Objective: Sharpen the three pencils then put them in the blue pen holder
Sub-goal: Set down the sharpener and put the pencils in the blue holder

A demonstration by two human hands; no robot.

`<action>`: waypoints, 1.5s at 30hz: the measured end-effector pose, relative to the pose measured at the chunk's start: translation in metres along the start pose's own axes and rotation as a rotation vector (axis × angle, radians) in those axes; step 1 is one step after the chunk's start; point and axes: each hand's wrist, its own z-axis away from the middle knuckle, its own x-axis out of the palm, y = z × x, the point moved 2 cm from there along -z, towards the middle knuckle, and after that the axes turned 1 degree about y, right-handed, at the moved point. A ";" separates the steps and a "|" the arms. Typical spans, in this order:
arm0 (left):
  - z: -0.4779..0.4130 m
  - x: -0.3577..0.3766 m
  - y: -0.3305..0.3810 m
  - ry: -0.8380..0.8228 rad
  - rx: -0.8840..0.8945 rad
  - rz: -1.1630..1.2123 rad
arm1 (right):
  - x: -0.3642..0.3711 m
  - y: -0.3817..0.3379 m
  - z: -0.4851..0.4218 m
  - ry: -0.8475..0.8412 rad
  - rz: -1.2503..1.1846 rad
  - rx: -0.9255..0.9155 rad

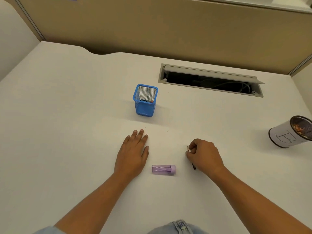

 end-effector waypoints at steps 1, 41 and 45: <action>0.000 0.000 0.000 -0.004 -0.001 0.000 | 0.000 -0.001 0.000 0.002 0.007 0.004; 0.000 0.001 -0.002 0.048 0.004 0.078 | -0.025 -0.184 -0.082 0.183 0.158 -0.439; 0.000 -0.001 -0.001 0.041 0.004 0.071 | -0.022 -0.183 -0.083 0.165 0.171 -0.424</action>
